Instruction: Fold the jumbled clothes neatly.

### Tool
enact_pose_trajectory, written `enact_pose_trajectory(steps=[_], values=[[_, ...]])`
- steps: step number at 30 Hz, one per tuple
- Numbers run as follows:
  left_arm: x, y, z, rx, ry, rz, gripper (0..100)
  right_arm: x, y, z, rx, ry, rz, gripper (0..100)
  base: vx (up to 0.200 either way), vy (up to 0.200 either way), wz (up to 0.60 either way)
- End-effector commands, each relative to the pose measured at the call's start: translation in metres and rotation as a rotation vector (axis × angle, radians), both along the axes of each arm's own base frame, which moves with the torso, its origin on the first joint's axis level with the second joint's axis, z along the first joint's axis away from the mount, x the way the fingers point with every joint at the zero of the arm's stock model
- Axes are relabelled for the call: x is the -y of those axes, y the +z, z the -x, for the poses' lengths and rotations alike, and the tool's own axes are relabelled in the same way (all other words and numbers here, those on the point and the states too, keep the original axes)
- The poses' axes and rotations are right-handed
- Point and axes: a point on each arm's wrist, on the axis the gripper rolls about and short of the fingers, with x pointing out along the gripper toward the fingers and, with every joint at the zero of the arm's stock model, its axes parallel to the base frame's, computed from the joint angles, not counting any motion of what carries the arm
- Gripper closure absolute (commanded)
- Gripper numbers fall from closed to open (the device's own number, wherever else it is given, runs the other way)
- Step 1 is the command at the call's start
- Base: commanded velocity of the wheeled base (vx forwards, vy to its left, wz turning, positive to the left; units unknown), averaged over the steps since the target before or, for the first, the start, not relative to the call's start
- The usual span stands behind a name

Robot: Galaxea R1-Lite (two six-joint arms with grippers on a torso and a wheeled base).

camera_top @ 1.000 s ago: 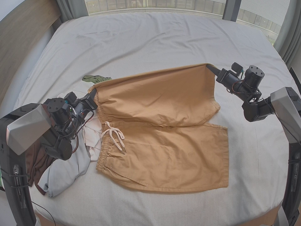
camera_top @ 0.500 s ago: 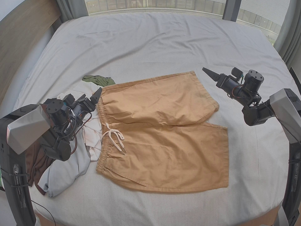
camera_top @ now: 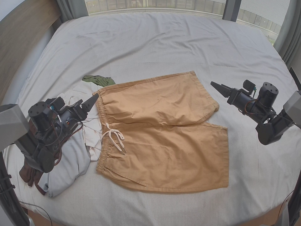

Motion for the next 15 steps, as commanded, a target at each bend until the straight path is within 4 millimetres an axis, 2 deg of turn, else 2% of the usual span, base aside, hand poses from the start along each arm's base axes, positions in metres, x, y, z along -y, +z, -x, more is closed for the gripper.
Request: enact_pose_trajectory(steps=[1,4,15], values=[[-0.006,0.05,0.064,0.097,-0.182,-0.007,0,0.008,0.027,0.059,0.071,0.002,-0.001,0,0.0,0.0,0.0],[-0.009,0.055,0.069,0.109,-0.204,-0.013,0,0.008,0.023,0.066,0.076,0.004,-0.003,0,0.0,0.0,0.0],[-0.012,0.016,0.096,-0.043,-0.301,-0.084,0,0.013,0.01,0.07,0.055,-0.012,0.028,0,0.0,0.0,0.0]])
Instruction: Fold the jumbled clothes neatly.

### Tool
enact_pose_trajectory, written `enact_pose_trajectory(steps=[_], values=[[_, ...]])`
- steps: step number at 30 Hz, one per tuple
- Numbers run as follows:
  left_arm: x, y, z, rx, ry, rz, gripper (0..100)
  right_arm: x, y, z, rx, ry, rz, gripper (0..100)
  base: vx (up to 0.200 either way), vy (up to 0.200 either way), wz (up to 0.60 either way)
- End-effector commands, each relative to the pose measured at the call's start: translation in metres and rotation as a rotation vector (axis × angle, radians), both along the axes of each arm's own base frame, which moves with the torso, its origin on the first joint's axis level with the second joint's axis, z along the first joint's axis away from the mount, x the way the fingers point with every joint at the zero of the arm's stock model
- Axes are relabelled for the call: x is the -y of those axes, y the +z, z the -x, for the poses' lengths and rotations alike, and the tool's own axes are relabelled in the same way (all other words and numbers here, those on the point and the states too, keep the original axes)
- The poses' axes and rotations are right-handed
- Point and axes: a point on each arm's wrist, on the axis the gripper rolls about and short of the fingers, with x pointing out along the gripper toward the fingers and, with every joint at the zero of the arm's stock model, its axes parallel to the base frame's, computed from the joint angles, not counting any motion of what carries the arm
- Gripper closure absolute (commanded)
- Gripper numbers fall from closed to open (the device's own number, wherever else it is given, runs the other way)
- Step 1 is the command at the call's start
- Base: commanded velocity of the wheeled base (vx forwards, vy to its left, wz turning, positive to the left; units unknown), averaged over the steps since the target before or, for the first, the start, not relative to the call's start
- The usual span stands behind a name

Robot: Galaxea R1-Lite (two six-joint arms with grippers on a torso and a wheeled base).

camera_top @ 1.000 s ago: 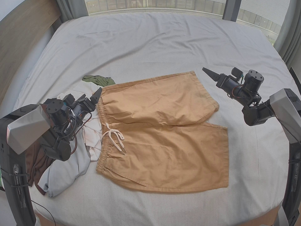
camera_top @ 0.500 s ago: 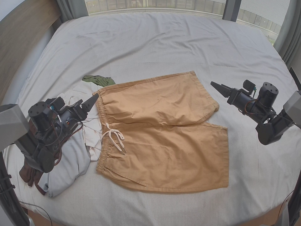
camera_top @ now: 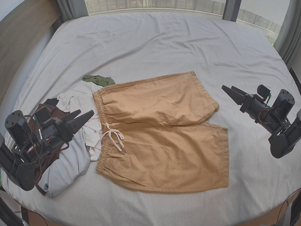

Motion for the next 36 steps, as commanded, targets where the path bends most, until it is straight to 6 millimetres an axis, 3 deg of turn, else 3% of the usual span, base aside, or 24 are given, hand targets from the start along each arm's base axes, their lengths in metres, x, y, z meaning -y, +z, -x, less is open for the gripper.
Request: enact_pose_trajectory(steps=[1,6,14,22,36], values=[[-0.002,-0.013,0.017,-0.05,-0.029,-0.038,0,0.008,-0.006,0.006,-0.026,-0.026,0.021,0,0.0,0.0,0.0],[-0.002,-0.038,0.022,-0.106,-0.073,-0.121,0,0.017,-0.027,0.005,-0.074,-0.063,0.065,0,0.0,0.0,0.0],[-0.01,-0.087,0.009,-0.18,-0.058,-0.283,0,0.02,-0.048,0.006,-0.17,-0.073,0.11,0,0.0,0.0,0.0],[-0.013,-0.107,0.018,-0.281,-0.064,-0.295,0,0.019,-0.055,0.006,-0.188,-0.07,0.12,0,0.0,0.0,0.0],[-0.012,-0.13,0.022,-0.392,-0.089,-0.29,0,0.018,-0.048,0.001,-0.156,-0.076,0.114,0,0.0,0.0,0.0]])
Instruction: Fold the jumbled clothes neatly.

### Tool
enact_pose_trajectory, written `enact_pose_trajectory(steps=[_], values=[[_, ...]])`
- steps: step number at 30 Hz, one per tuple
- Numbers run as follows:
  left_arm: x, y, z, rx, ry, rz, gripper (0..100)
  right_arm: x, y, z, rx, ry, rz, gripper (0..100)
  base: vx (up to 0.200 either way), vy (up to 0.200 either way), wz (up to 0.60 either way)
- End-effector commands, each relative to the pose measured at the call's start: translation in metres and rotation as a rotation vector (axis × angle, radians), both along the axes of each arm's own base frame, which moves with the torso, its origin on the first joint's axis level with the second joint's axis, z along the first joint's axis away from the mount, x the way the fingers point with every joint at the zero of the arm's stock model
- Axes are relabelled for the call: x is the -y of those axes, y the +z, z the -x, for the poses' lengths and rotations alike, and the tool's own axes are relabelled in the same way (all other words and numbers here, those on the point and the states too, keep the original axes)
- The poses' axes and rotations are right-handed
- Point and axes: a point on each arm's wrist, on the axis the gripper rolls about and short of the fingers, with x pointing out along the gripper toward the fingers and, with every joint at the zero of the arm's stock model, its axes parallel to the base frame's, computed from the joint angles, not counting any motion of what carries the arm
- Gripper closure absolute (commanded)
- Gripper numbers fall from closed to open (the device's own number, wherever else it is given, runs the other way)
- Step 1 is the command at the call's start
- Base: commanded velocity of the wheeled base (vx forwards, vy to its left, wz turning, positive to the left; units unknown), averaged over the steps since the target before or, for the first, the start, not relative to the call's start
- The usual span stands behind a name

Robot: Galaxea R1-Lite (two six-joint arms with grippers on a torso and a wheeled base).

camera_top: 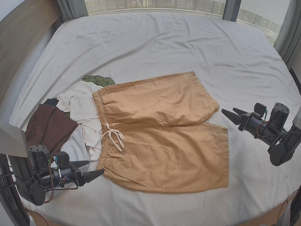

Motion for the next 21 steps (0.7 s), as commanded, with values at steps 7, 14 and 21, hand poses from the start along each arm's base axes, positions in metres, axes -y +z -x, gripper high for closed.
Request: enact_pose_trajectory(steps=[7,14,21], values=[[0.008,-0.025,-0.003,-0.116,-0.018,0.014,0,0.0,0.005,-0.005,0.026,-0.006,-0.004,0,0.0,0.0,0.0],[0.016,-0.024,-0.013,-0.129,0.019,0.05,0,0.0,0.008,-0.007,0.038,-0.006,-0.006,0,0.0,0.0,0.0],[0.02,-0.022,-0.022,-0.147,0.064,0.1,0,-0.002,0.007,-0.007,0.036,-0.001,-0.006,0,0.0,0.0,0.0]])
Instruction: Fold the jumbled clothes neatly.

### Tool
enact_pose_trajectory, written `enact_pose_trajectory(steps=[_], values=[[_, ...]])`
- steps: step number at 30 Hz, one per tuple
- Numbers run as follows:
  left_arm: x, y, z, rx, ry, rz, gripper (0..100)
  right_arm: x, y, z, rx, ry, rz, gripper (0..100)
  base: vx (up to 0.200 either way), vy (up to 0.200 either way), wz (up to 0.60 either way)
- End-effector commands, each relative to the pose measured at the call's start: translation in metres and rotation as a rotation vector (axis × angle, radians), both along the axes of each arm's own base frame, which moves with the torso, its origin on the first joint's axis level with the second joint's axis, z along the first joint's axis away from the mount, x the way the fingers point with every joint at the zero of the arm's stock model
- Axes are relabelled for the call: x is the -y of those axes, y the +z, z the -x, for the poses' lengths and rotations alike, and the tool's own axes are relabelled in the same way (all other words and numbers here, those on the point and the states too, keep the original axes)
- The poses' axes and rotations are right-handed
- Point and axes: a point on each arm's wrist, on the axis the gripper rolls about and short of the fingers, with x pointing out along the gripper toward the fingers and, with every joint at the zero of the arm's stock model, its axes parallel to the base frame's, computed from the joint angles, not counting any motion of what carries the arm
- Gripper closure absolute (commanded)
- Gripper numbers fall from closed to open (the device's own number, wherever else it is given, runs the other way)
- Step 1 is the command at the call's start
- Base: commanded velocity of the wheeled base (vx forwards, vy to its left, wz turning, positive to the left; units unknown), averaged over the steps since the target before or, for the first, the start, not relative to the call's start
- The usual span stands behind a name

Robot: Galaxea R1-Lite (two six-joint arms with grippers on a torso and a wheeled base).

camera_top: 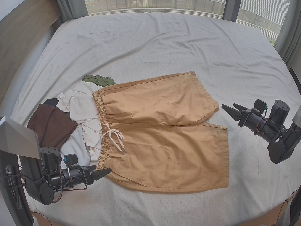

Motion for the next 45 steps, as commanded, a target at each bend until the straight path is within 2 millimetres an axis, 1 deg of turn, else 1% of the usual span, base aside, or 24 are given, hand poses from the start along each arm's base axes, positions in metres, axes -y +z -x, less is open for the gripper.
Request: enact_pose_trajectory(steps=[1,5,11,14,15,36,37,41,45], values=[[0.0039,0.0011,-0.008,0.009,0.01,0.021,0,-0.001,-0.0001,0.0,0.0,0.003,0.0,0,0.0,0.0,0.0],[0.0097,0.0011,-0.009,-0.01,0.025,0.038,0,0.0005,0.0009,-0.0009,0.004,-0.001,-0.002,0,0.0,0.0,0.0],[0.0098,-0.0017,-0.0072,-0.028,0.029,0.036,0,0.0005,0.0015,-0.0013,0.007,-0.001,-0.002,0,0.0,0.0,0.0],[0.0092,-0.0029,-0.0096,-0.023,0.032,0.033,0,0.0,0.0015,-0.0013,0.007,0.0,-0.002,0,0.0,0.0,0.0],[0.0088,-0.0029,-0.0096,-0.023,0.035,0.033,100,0.0,0.0015,-0.0013,0.007,0.0,-0.002,0,0.0,0.0,0.0],[0.0052,-0.0039,-0.0076,-0.02,0.04,0.015,100,-0.0003,-0.0032,0.0023,-0.015,0.002,0.002,0,0.0,0.0,0.0],[0.0044,-0.0037,-0.007,-0.016,0.038,0.009,0,0.0001,-0.0027,0.0025,-0.013,0.002,0.002,0,0.0,0.0,0.0],[0.0031,-0.0026,-0.0069,-0.007,0.037,0.003,0,0.0001,-0.0029,0.002,-0.013,0.0,0.002,0,0.0,0.0,0.0],[0.0017,-0.0064,-0.0015,-0.039,0.041,-0.002,0,-0.0008,-0.0032,0.0024,-0.015,0.003,0.002,0,0.0,0.0,0.0]])
